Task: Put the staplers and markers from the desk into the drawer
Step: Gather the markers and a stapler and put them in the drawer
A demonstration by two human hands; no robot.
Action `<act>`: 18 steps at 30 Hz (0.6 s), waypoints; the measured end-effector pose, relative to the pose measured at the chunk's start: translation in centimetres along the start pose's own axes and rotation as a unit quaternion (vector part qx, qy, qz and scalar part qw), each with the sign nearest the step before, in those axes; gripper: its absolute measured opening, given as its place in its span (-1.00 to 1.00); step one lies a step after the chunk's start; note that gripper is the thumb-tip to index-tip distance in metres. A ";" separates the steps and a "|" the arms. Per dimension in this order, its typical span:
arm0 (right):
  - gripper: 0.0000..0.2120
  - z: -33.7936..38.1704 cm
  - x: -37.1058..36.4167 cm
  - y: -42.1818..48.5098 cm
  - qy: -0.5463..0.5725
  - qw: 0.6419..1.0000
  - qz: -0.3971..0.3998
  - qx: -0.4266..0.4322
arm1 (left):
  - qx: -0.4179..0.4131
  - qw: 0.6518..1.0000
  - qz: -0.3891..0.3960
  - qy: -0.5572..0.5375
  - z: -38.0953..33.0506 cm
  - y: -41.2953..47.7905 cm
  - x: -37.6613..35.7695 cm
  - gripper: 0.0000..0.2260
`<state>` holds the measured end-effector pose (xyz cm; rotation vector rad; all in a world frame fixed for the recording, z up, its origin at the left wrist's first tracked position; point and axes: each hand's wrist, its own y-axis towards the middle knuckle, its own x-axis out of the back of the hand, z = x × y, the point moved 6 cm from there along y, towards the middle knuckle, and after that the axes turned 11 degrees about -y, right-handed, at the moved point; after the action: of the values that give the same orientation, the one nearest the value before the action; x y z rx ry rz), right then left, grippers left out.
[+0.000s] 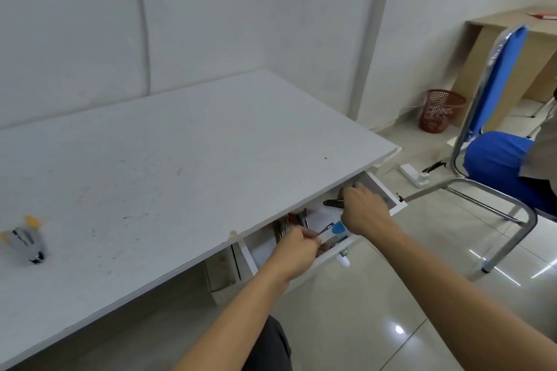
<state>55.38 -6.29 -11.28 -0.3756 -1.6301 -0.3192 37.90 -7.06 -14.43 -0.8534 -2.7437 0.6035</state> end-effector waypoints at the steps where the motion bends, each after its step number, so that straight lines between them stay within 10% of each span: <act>1: -0.83 0.3 -0.4 0.3 -0.018 1.000 0.006 -0.002 | 0.003 1.000 0.003 -0.005 0.1 0.2 0.0 -0.95; 18: -0.65 -2.5 0.3 -1.9 0.164 0.978 -0.079 -0.098 | -0.039 0.989 -0.139 0.036 -2.5 4.1 -2.2 -0.80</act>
<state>56.81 -9.02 -10.76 -0.3233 -1.3096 -0.6333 42.50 -4.52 -14.17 -0.4827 -2.7662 0.4058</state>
